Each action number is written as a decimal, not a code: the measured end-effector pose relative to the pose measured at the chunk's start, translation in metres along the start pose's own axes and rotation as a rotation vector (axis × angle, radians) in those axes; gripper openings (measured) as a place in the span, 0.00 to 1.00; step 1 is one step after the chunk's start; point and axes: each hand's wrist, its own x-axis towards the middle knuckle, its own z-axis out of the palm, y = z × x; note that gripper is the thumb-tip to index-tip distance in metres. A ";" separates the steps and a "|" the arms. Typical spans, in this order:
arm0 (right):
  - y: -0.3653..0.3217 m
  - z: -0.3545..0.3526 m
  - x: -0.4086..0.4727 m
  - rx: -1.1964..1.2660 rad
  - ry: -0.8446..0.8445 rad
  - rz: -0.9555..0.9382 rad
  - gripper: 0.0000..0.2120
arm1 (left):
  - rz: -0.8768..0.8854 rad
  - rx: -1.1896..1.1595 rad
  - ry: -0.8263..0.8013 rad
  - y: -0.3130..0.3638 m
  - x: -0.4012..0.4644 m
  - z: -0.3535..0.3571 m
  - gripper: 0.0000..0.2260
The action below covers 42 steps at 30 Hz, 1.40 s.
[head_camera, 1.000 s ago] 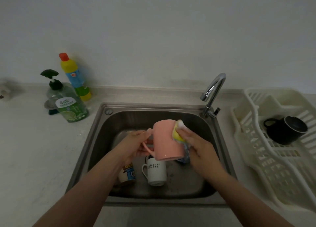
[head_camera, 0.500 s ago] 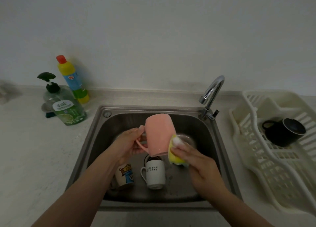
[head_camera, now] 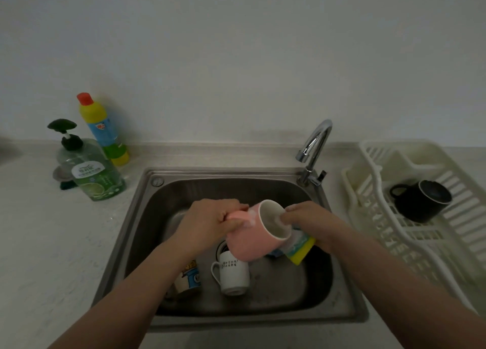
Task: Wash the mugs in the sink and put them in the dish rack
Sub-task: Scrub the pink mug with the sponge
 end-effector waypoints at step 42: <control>0.014 0.059 -0.003 -1.271 0.373 -1.019 0.35 | -0.690 -1.164 0.137 -0.003 -0.009 0.038 0.15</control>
